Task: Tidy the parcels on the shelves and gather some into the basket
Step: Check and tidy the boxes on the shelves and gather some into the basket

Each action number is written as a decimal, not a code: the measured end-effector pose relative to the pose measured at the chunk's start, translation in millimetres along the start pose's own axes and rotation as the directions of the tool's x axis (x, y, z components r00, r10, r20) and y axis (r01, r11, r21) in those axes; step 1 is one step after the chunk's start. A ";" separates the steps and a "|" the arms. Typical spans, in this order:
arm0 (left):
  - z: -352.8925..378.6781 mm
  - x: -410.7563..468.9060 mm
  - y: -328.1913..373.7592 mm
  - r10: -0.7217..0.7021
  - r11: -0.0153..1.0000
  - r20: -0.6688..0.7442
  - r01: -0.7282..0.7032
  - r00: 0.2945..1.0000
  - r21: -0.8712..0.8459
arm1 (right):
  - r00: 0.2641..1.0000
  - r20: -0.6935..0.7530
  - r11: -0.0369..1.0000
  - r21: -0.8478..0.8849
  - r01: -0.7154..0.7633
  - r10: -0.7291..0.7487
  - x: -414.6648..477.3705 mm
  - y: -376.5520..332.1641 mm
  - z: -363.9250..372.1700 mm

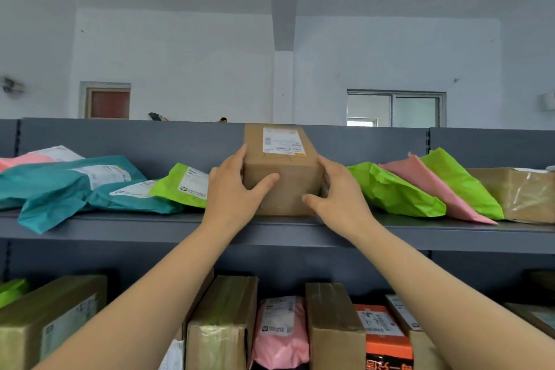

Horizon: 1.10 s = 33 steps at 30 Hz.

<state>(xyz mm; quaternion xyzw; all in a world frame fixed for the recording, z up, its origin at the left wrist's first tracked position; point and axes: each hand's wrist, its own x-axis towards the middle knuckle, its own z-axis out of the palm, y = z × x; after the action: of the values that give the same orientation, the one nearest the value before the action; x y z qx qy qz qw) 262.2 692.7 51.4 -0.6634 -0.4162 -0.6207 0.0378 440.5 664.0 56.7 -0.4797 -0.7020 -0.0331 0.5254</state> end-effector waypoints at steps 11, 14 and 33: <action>-7.6 11.2 -4.0 -0.021 0.990 0.064 0.012 0.998 0.139 | 0.993 0.104 0.999 -0.009 0.050 -0.049 1.0 -1.6 8.4; -5.6 13.4 -0.7 0.000 0.981 0.044 -0.009 0.999 0.195 | 0.991 0.126 0.999 0.017 0.043 -0.045 1.3 -1.9 1.9; 51.7 -11.7 58.2 0.518 0.786 0.201 -0.556 0.831 0.271 | 0.931 -0.334 0.735 -0.667 -0.122 -0.149 -10.1 84.2 -95.1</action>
<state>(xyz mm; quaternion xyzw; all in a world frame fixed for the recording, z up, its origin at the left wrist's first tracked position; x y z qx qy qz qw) 339.4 678.3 56.8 -0.7741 -0.3058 -0.4692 0.2951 567.1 650.4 52.8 -0.6175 -0.5344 -0.3789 0.4353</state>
